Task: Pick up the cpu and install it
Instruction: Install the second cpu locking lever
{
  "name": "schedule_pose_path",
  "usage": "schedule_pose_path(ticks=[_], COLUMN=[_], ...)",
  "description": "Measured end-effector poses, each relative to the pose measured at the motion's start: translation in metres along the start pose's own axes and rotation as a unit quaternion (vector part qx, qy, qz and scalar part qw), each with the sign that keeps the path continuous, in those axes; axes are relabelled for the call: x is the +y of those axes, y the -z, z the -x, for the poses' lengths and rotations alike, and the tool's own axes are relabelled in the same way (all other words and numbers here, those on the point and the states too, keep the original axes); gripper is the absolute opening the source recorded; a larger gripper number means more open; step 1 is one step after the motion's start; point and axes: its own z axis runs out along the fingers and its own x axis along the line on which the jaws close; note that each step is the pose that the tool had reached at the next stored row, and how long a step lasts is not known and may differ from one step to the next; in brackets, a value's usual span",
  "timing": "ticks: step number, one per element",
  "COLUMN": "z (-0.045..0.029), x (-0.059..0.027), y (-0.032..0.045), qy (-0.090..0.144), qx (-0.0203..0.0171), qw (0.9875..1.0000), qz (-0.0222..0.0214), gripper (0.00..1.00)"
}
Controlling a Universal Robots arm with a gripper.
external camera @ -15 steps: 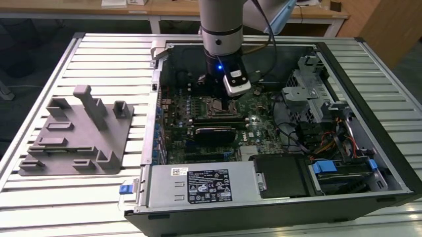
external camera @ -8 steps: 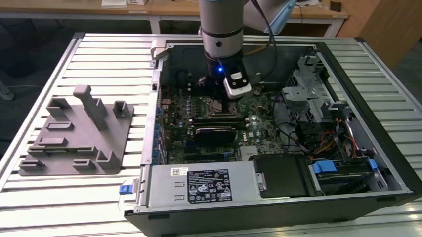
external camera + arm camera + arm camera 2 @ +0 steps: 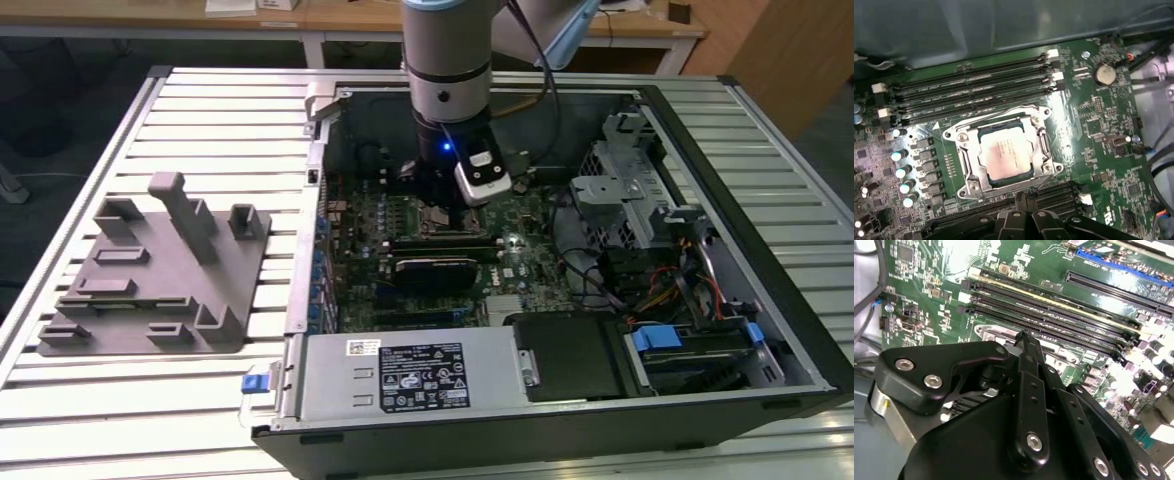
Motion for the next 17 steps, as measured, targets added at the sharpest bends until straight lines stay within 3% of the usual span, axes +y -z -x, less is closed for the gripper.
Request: schedule_pose_path(ticks=[7,17], z=[-0.0067,-0.007], x=[-0.0029,-0.0142], y=[-0.0017,-0.0046], qy=[0.03,0.04], qx=[0.0001,0.0003], qw=[0.9995,0.9992], qz=[0.0043,0.007], gripper=[0.11,0.11])
